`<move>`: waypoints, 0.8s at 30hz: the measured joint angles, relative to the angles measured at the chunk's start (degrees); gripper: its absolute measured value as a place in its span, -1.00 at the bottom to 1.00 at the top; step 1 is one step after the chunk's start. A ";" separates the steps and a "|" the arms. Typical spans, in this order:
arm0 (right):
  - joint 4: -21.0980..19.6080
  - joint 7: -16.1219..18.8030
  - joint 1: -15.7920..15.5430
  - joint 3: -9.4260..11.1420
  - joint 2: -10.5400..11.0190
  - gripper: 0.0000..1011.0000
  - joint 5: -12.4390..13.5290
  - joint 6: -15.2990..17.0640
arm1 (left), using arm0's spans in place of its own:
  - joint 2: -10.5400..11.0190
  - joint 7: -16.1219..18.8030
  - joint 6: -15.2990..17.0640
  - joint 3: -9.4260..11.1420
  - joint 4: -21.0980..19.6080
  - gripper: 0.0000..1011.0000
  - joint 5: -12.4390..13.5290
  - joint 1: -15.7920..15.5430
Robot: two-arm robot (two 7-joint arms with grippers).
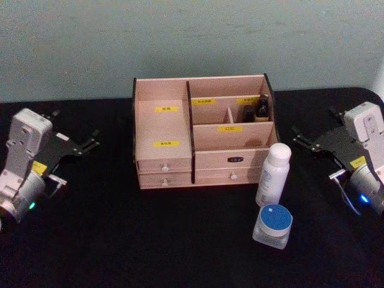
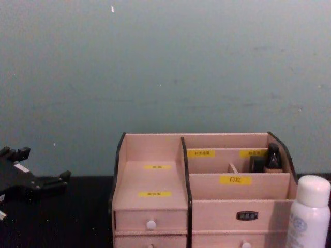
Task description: Pick up the facial cleanser and watermelon frost from the table and place them into the tiered storage box.
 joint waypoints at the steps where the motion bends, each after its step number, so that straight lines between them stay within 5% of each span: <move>1: 0.00 0.00 0.00 0.00 0.00 0.98 0.00 0.00 | 0.00 0.00 0.00 0.00 0.00 0.98 0.00 0.00; 11: -2.97 2.24 -2.72 2.36 0.67 0.98 1.78 0.93 | 0.00 0.00 0.00 0.00 0.00 0.98 0.00 0.00; 24: -13.70 8.13 -13.55 9.33 6.30 0.98 11.15 6.30 | 0.00 0.00 0.00 0.00 0.00 0.98 0.00 0.00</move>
